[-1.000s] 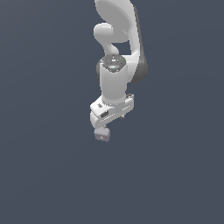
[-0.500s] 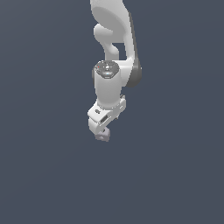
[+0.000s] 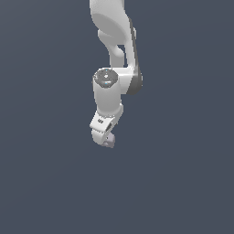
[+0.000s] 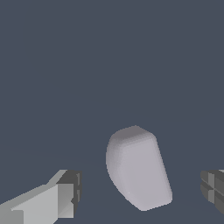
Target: Pick up the object and move it to a goal position.
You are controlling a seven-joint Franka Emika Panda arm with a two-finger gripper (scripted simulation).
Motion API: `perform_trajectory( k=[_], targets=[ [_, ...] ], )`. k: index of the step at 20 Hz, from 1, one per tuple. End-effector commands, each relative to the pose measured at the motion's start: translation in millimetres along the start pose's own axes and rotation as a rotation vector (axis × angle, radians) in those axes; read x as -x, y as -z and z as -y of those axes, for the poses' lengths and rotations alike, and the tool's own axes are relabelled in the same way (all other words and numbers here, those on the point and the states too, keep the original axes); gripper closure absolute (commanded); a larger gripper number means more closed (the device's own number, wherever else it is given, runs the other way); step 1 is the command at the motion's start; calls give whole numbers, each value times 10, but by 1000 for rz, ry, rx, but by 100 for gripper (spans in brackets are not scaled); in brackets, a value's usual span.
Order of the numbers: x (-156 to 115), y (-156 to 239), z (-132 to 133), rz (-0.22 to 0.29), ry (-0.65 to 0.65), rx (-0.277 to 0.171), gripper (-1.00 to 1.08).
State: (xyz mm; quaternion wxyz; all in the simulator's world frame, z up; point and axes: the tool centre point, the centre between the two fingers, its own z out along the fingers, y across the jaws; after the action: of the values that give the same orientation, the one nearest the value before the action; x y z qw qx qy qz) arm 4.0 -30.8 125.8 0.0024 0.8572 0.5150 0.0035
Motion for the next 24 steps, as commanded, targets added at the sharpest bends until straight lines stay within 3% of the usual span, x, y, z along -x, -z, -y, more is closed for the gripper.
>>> perform_trajectory(
  k=[1,12,24],
  targets=[
    [43,-46,-14,1,63,-2,-92],
    [172,-180,-53,2,249,-7,-92],
    [199,-242,-58,2,285,-8,-92]
  ],
)
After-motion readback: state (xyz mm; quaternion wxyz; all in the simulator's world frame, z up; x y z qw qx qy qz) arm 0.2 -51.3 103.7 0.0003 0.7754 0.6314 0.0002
